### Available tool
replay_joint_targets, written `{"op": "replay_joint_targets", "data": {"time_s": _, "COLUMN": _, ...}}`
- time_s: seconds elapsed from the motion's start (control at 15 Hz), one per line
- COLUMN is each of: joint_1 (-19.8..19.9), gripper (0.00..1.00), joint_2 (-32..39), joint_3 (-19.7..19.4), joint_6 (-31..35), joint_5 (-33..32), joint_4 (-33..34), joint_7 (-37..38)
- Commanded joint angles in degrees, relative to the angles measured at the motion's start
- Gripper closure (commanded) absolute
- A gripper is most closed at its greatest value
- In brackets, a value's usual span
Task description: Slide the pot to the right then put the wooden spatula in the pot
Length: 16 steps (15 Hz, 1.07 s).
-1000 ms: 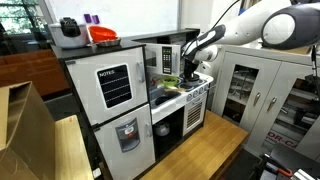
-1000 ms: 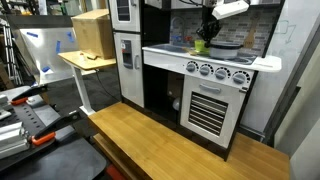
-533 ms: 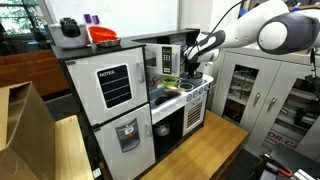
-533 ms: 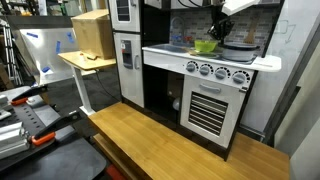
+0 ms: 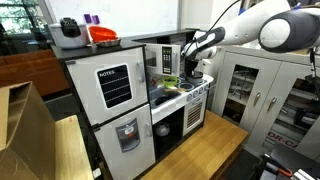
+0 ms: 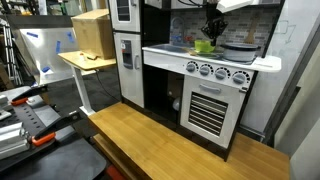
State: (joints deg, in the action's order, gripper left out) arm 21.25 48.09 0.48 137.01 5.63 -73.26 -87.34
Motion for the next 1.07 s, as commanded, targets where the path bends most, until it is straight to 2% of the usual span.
{"op": "replay_joint_targets", "data": {"time_s": 0.0, "joint_1": 1.1, "gripper": 1.00, "joint_2": -2.9, "joint_3": 1.3, "joint_6": -5.3, "joint_5": 0.7, "joint_4": -0.6, "joint_7": 0.2}}
{"op": "replay_joint_targets", "data": {"time_s": 0.27, "joint_1": 0.8, "gripper": 1.00, "joint_2": -7.3, "joint_3": 0.9, "joint_6": -7.4, "joint_5": 1.7, "joint_4": -3.8, "joint_7": 1.2}}
{"op": "replay_joint_targets", "data": {"time_s": 0.33, "joint_1": 0.7, "gripper": 0.74, "joint_2": -8.5, "joint_3": 1.0, "joint_6": -7.8, "joint_5": 1.9, "joint_4": -5.1, "joint_7": 1.1}}
{"op": "replay_joint_targets", "data": {"time_s": 0.47, "joint_1": 0.8, "gripper": 0.67, "joint_2": -11.5, "joint_3": 1.3, "joint_6": -7.1, "joint_5": 2.9, "joint_4": -8.8, "joint_7": 0.8}}
{"op": "replay_joint_targets", "data": {"time_s": 0.8, "joint_1": 0.7, "gripper": 0.31, "joint_2": -17.9, "joint_3": 1.6, "joint_6": -5.1, "joint_5": 7.7, "joint_4": -17.6, "joint_7": 0.7}}
{"op": "replay_joint_targets", "data": {"time_s": 1.0, "joint_1": -0.4, "gripper": 0.12, "joint_2": -19.3, "joint_3": 0.9, "joint_6": -2.0, "joint_5": 10.2, "joint_4": -21.1, "joint_7": 3.2}}
